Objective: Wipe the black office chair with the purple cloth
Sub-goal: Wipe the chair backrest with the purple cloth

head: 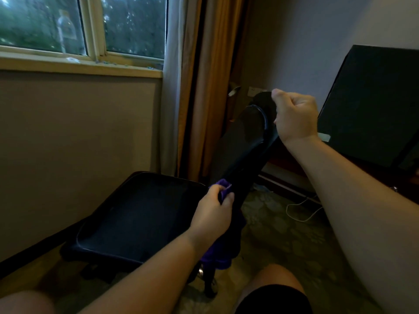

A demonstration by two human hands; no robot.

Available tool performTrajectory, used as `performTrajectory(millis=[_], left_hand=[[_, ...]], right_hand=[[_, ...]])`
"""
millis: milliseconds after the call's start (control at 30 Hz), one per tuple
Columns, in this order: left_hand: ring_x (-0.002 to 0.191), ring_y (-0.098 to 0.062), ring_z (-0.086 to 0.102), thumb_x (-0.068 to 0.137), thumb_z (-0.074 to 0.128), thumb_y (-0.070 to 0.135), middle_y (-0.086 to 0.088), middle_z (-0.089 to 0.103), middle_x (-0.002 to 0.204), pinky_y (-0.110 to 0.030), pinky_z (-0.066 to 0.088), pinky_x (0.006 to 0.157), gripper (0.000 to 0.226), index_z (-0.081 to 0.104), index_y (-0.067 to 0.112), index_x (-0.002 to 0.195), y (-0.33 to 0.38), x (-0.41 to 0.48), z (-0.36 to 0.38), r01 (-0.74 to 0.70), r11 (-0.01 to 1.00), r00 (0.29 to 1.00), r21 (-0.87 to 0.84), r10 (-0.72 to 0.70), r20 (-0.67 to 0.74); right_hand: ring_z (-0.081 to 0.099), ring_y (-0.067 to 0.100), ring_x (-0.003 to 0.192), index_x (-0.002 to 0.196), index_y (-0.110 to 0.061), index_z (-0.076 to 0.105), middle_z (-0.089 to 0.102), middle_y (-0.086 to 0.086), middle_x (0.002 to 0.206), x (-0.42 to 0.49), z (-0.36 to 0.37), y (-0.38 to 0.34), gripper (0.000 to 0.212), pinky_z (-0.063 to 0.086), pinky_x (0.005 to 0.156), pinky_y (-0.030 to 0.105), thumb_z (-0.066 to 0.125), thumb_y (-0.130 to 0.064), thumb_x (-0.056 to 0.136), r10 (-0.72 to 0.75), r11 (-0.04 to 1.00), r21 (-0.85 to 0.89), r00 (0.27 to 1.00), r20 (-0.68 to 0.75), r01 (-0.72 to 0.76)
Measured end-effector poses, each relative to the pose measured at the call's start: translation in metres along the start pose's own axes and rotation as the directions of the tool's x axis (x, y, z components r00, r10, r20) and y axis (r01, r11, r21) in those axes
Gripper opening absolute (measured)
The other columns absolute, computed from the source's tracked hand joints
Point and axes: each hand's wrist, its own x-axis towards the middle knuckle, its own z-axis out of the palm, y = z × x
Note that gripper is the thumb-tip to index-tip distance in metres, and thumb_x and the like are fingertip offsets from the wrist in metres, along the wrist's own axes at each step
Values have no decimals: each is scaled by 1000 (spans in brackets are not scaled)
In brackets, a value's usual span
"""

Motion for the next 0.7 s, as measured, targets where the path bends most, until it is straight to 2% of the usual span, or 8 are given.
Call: performTrajectory(millis=[133,233,300,467,500,567,633,700], left_hand=[[90,-9,69,96,55,44,9,64,107,-38,60,82,16,53,46,112,45,5,-11,-162,987,986,4,162,47],[99,-12,64,97,56,41,6,60,116,-39,58,87,27,52,39,123,66,13,-10,-190,977,981,93,184,66],[97,-10,66,97,56,37,5,61,116,-39,59,86,26,54,35,123,62,15,-9,-195,976,979,93,189,72],[101,-10,64,97,56,35,9,61,117,-41,57,89,25,56,37,122,27,18,-2,-280,947,955,160,291,-51],[103,-9,62,96,57,36,10,60,116,-41,56,90,25,57,38,122,21,18,-1,-300,933,944,200,320,-79],[104,-7,60,95,57,39,14,59,115,-40,55,92,25,56,41,120,10,19,-3,-311,914,931,259,348,-108],[102,-4,59,94,57,41,17,58,114,-40,55,91,25,55,46,119,-2,21,-8,-293,911,938,290,333,-100],[97,-1,57,94,58,42,20,56,112,-42,55,90,24,52,49,116,-13,25,-13,-272,894,945,356,317,-74]], right_hand=[[41,9,41,47,-16,49,41,-10,39,0,-1,-3,53,36,46,18,56,-33,96,10,1000,-3,1000,-6,-10],[41,7,40,48,-19,48,41,-10,39,-2,-2,-2,52,36,46,12,56,-33,97,6,1000,-8,1000,12,-6],[41,10,43,51,-15,50,41,-8,43,-2,-2,-1,51,36,45,15,56,-35,97,6,999,-38,1000,27,-5],[40,6,47,55,-21,47,41,-11,48,-4,0,-1,46,34,46,15,55,-37,98,-3,999,-51,1000,30,5],[42,2,50,60,-24,48,46,-13,55,-8,1,-1,40,35,49,13,56,-36,97,-40,997,-70,999,-1,40],[49,-4,73,85,-27,56,55,-7,90,-24,4,0,13,43,67,11,61,-34,94,-92,993,-85,988,-121,82],[53,-3,100,112,-32,50,48,-3,119,-47,7,5,29,47,87,13,67,-36,89,-55,997,40,965,-257,68],[53,0,111,121,-40,42,44,-7,128,-77,14,19,47,51,89,20,71,-46,84,87,988,152,943,-321,-39]])
